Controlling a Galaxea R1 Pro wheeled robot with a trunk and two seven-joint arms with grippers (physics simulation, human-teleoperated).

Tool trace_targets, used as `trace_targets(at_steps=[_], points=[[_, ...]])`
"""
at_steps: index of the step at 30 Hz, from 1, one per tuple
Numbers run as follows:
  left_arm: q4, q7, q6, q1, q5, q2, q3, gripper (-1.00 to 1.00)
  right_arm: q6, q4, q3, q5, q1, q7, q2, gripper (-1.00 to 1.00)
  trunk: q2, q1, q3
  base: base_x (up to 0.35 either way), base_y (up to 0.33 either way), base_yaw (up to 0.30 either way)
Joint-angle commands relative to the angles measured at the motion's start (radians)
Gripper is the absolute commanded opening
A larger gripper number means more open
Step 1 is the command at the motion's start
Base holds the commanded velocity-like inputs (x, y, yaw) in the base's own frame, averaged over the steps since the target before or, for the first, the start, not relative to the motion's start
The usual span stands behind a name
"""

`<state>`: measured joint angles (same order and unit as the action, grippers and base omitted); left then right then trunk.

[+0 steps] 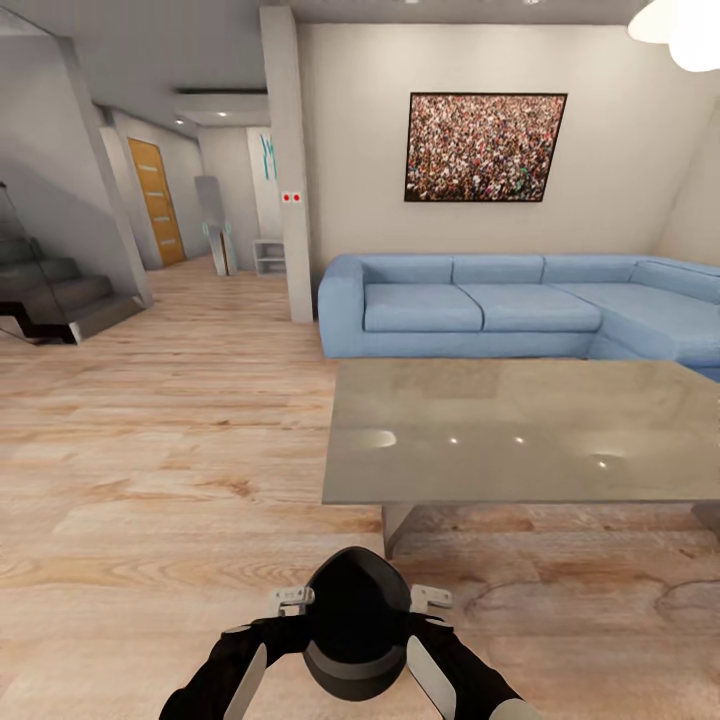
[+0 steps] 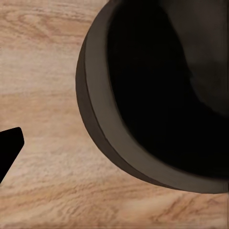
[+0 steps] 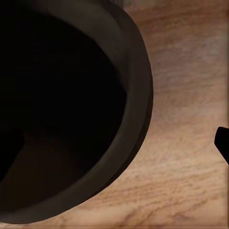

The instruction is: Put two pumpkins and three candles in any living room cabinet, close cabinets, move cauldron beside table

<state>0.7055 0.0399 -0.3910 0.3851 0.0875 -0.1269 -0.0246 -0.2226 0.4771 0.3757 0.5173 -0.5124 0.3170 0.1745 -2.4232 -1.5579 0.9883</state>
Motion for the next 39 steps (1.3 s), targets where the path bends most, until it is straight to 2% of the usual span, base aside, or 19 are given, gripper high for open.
trace_targets(at_steps=[1,12,29,39], points=[[0.000,0.000,0.000,0.000,0.000,0.000,0.000,1.00,0.000,0.000,0.000,0.000,0.000,0.000,0.000,1.00,0.007,0.004,-0.003,-0.013,0.000,0.000],[0.000,0.000,0.000,0.000,0.000,0.000,0.000,1.00,0.000,0.000,0.000,0.001,0.000,-0.001,0.000,1.00,0.084,0.046,-0.038,-0.021,0.000,0.000],[0.000,0.000,0.000,0.000,0.000,0.001,0.000,1.00,-0.001,0.000,-0.001,0.001,0.000,0.000,0.000,1.00,0.203,0.111,-0.091,-0.288,0.000,0.000],[0.000,0.000,0.000,0.000,0.000,0.001,0.000,1.00,-0.001,0.000,-0.001,0.001,0.000,0.000,0.000,1.00,0.273,0.150,-0.122,-0.046,0.000,0.000]])
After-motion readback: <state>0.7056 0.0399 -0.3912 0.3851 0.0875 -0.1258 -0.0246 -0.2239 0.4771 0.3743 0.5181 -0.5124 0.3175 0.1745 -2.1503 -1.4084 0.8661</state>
